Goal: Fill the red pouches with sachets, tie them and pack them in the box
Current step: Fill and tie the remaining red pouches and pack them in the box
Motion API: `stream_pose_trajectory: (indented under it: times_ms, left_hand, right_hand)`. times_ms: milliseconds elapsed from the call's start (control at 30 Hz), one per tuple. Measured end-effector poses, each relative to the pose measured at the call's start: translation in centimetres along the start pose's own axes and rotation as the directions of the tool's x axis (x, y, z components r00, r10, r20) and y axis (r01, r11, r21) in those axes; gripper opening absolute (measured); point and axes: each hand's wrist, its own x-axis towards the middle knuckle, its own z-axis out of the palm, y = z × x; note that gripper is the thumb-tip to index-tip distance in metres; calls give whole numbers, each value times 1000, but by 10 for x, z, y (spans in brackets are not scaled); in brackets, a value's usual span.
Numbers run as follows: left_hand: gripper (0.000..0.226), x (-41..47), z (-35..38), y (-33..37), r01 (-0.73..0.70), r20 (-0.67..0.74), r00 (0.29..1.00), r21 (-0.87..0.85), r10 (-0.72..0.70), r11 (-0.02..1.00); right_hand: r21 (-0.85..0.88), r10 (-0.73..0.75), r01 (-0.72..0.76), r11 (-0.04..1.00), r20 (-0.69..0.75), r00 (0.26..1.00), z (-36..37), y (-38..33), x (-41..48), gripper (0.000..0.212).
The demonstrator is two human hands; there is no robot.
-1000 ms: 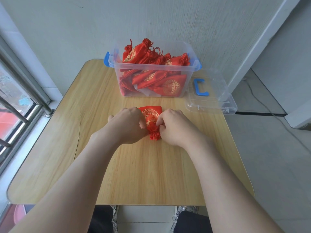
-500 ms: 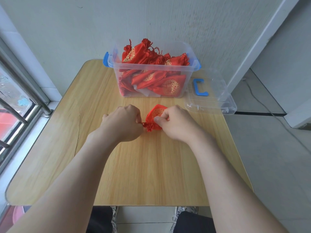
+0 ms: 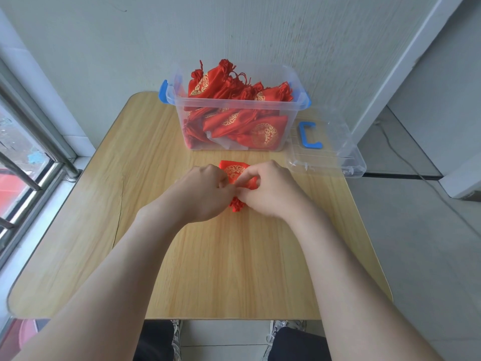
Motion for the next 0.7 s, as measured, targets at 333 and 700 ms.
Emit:
stream_pose_trajectory:
  times_ms: [333,700]
  left_hand:
    - [57,0,4,10,52,-128,989,-165,-74,985]
    - [21,9,-6,10,181,-31,957,-710,-287,681]
  right_hand:
    - [-26,-59,63,998,127,990,0,1,0,8]
    - [270,-12,36,962,-91,996,-2,2,6,24]
